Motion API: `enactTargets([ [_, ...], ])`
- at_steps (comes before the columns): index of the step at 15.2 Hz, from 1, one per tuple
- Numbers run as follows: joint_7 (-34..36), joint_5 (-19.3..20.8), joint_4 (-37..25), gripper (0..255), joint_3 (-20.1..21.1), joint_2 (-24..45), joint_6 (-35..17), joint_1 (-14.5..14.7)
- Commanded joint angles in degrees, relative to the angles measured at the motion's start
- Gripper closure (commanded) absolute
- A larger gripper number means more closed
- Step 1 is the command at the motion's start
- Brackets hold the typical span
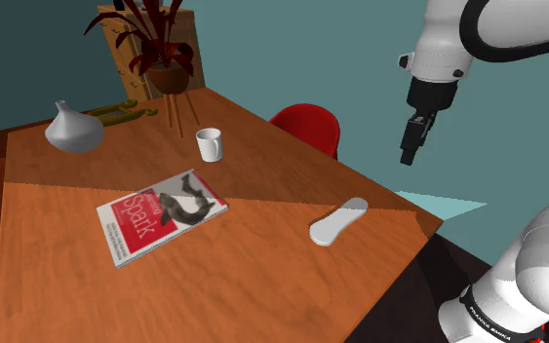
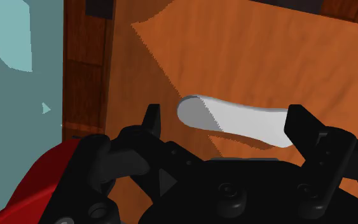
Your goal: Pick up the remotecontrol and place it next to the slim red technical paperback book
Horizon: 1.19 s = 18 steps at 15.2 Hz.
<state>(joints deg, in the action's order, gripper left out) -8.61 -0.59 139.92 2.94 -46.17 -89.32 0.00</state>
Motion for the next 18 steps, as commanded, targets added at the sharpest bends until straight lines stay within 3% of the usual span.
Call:
enactTargets([
  [1, 0.00, 0.00, 0.00, 0, 0.00, 0.00, 0.00, 0.00],
  [10, -32.60, 3.56, 8.48, 0, -6.58, 10.20, -20.78, 11.80],
  [18, -61.47, 3.63, 13.08, 0, -10.99, 21.67, -38.47, 22.61],
])
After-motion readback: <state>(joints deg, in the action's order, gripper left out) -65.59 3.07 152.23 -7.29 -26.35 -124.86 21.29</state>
